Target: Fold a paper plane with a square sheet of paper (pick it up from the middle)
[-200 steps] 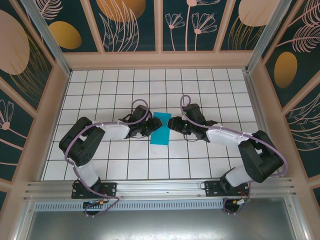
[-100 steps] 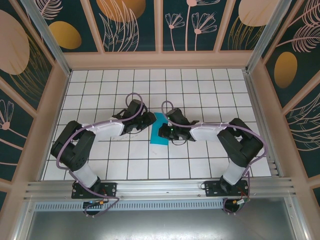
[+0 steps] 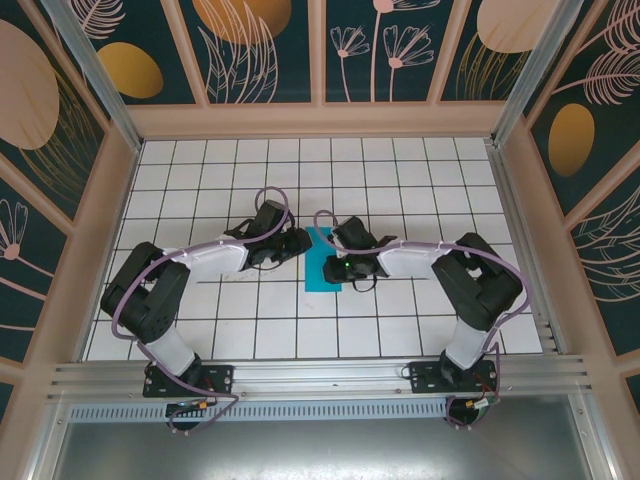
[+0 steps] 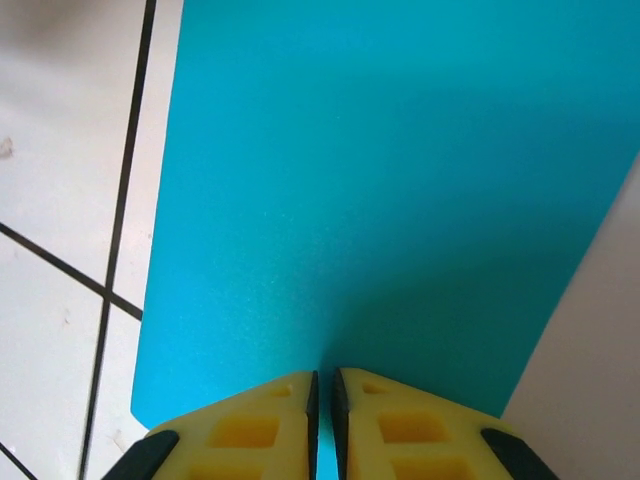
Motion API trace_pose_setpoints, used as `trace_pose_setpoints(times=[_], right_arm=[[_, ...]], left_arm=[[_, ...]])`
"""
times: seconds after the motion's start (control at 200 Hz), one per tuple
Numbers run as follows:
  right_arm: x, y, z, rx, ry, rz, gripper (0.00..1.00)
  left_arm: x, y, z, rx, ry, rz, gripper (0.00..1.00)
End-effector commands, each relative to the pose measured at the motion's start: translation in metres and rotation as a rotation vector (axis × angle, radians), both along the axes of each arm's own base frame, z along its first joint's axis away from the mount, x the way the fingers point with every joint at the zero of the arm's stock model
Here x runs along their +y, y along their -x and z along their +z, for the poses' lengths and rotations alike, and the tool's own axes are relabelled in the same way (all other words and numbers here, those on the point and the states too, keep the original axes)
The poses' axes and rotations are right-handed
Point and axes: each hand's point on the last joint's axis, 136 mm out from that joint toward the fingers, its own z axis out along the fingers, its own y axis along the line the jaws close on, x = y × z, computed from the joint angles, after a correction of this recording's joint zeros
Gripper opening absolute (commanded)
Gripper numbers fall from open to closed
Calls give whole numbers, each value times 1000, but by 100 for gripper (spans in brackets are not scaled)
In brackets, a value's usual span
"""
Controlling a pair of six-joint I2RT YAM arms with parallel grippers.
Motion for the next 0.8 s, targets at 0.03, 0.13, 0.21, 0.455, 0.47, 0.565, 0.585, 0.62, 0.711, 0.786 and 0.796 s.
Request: trace_pose_setpoints(times=[0.03,0.13,0.21,0.455,0.47,0.565,0.585,0.62,0.711,0.786,0.796], right_arm=[[-27,16,-5,-6,103,87,19],[-22,9,13,-50,60,71,21],[-20,1,32,-69,9,4,26],[-56,-15,65,-37,-184,-332,44],[-59,-16,65,-33,-193,-350,45],[-74,-13,66,-16,-243,-423,54],[-74,-11,66,-12,-251,-425,56],[-75,-8,66,-5,-259,-426,59],[-82,-8,65,10,-272,-451,65],[-81,-5,63,30,-283,-452,68],[-81,-4,62,35,-285,-453,69]], left_arm=[[-11,-2,11,-31,28,-72,33],[-19,2,9,-27,35,-106,31],[-26,5,8,-23,39,-127,30],[-39,13,-11,15,28,-175,21],[-40,13,-11,16,28,-177,21],[-40,17,-20,36,18,-184,18],[-41,17,-22,39,16,-185,18],[-40,18,-25,46,9,-186,17],[-37,19,-33,58,-16,-178,16],[-34,22,-41,73,-38,-174,15],[-34,21,-42,73,-41,-172,15]])
